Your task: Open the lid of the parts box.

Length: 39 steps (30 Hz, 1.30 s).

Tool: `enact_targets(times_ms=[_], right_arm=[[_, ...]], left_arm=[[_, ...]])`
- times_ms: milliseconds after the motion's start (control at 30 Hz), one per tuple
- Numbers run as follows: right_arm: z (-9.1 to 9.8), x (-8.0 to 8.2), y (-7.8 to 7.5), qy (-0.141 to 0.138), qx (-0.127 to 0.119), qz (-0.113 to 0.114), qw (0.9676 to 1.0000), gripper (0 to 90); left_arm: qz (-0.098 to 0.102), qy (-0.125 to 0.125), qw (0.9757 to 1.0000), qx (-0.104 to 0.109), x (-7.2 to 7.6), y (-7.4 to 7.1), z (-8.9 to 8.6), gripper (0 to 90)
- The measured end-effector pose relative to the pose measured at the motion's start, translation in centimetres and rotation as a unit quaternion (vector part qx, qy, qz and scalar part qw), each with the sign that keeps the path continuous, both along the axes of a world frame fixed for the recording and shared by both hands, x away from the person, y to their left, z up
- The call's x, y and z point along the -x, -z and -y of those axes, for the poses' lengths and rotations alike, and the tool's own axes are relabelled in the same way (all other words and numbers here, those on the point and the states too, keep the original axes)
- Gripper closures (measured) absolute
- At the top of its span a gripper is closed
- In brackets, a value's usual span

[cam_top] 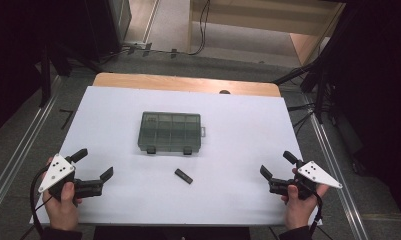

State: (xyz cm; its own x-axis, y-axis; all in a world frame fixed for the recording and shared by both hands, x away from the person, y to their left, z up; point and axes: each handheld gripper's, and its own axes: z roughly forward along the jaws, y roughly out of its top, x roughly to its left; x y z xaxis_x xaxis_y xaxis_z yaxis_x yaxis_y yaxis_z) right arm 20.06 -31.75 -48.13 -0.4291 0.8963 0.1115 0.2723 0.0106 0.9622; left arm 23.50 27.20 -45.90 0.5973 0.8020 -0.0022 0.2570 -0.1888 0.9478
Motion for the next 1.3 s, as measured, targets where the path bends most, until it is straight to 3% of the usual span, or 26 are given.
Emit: enact_targets(times_ms=[200,533,933,1300], right_arm=[[-0.5,-0.3,-0.5,-0.009,0.007,0.006,0.9999,0.0],[-1.6,-1.5,-2.1,-0.03,0.004,0.016,0.9994,0.0],[-1.9,-2.3,-3.1,-0.032,0.0,0.021,0.9993,0.0],[-3.7,-3.6,-3.9,-0.052,0.002,0.019,0.9985,0.0]], left_arm=[[-0.011,0.016,0.9998,-0.003,-0.7,0.0,1.0,0.0],[-0.013,0.035,0.9993,-0.004,-2.2,-1.0,2.5,0.0],[-0.013,0.04,0.999,0.014,-4.1,-1.7,3.6,0.0],[-0.02,0.051,0.9983,0.019,-5.5,-2.1,5.0,0.0]])
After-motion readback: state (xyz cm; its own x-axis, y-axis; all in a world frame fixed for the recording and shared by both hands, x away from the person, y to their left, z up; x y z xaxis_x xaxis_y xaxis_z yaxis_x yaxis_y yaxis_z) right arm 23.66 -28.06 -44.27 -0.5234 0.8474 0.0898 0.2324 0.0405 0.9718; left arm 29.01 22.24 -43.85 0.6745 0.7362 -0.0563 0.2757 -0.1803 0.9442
